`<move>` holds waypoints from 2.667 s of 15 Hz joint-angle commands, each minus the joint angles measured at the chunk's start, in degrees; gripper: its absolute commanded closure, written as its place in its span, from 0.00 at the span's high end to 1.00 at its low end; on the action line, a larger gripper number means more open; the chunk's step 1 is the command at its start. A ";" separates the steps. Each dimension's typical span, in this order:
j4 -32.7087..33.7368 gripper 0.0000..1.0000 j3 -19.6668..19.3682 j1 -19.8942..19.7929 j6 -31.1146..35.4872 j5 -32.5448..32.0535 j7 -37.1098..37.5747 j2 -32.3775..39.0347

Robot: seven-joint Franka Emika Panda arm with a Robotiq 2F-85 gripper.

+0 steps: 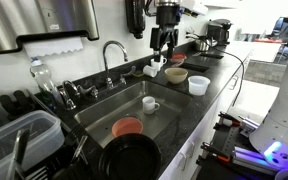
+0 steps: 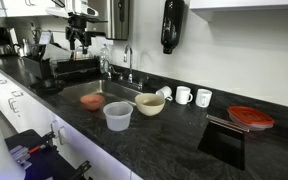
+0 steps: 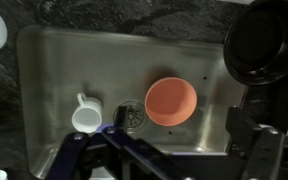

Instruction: Take the pink bowl from the sink and put it in the white bowl

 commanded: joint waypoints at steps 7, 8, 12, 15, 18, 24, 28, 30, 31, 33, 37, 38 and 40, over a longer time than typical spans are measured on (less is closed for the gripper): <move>1.62 1.00 0.90 1.69 5.95 0.03 -0.84 7.12; 1.63 1.00 0.90 1.69 5.95 0.03 -0.85 7.04; 0.92 1.00 0.53 1.63 7.84 2.16 -0.27 8.88; -0.38 1.00 0.01 1.77 12.19 6.55 -0.02 13.10; 0.14 1.00 0.12 1.89 16.58 9.72 -0.44 19.03; 0.60 1.00 0.23 1.58 20.32 8.86 0.28 25.50; 1.66 1.00 0.22 1.56 20.55 8.86 0.40 26.53; 1.67 1.00 0.22 1.56 20.55 8.86 0.40 26.54; 1.67 1.00 0.22 1.56 20.55 8.86 0.40 26.53; 2.28 1.00 0.08 1.35 20.45 9.94 0.87 28.48; 2.78 1.00 0.35 0.86 21.57 15.49 -0.71 34.00; 3.05 1.00 0.62 0.54 22.44 17.46 -1.83 35.76; 3.60 1.00 0.41 0.39 23.58 18.22 -0.86 38.78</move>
